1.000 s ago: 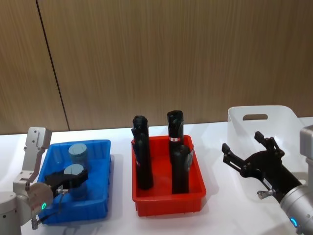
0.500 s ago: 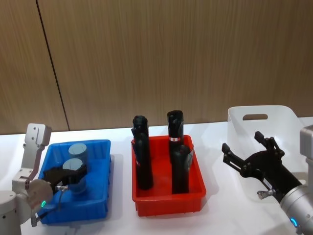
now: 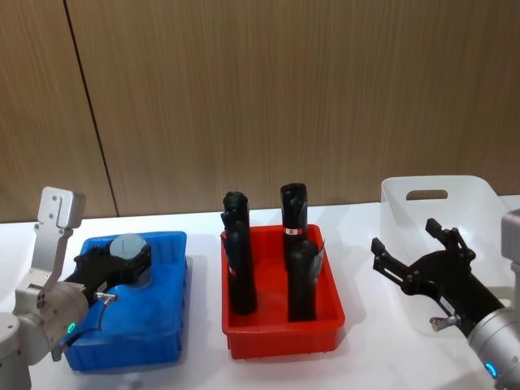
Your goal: Pick the cotton swabs from the blue box and place them into the white box.
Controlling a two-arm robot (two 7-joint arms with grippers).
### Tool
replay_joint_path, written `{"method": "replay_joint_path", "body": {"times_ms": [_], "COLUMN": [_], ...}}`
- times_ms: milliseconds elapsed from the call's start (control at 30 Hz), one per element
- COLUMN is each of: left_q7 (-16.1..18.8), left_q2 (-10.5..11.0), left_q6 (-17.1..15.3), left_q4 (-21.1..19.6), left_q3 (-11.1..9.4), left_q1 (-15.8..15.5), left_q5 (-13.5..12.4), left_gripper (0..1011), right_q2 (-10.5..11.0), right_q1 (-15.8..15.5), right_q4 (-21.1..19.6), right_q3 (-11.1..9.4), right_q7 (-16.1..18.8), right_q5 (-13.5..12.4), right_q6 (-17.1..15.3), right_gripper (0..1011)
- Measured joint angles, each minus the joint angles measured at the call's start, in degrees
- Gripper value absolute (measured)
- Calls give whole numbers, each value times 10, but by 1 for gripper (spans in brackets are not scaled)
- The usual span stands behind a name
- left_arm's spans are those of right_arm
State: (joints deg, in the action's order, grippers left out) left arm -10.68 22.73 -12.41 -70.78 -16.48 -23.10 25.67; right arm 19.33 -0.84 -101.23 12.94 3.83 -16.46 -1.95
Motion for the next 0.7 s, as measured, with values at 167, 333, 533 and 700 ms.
{"method": "replay_joint_path", "body": {"times_ms": [167, 333, 533, 700], "left_q7": [-24, -60, -99, -142], "left_q2": [7, 13, 19, 24], "left_q6": [21, 44, 61, 74], "left_q4": [-21, -40, -55, -66], "left_q3": [2, 4, 6, 8], "left_q1": [8, 13, 16, 17], "left_q5": [-3, -4, -1, 6], "left_gripper": [674, 674, 674, 674], "right_q2": [0, 0, 0, 0], "right_q1": [0, 0, 0, 0], "right_q4": [0, 0, 0, 0], "right_q3": [0, 0, 0, 0], "right_q7": [0, 0, 0, 0], "right_q5": [0, 0, 0, 0], "right_q6": [0, 0, 0, 0], "right_gripper": [1002, 1002, 1002, 1002]}}
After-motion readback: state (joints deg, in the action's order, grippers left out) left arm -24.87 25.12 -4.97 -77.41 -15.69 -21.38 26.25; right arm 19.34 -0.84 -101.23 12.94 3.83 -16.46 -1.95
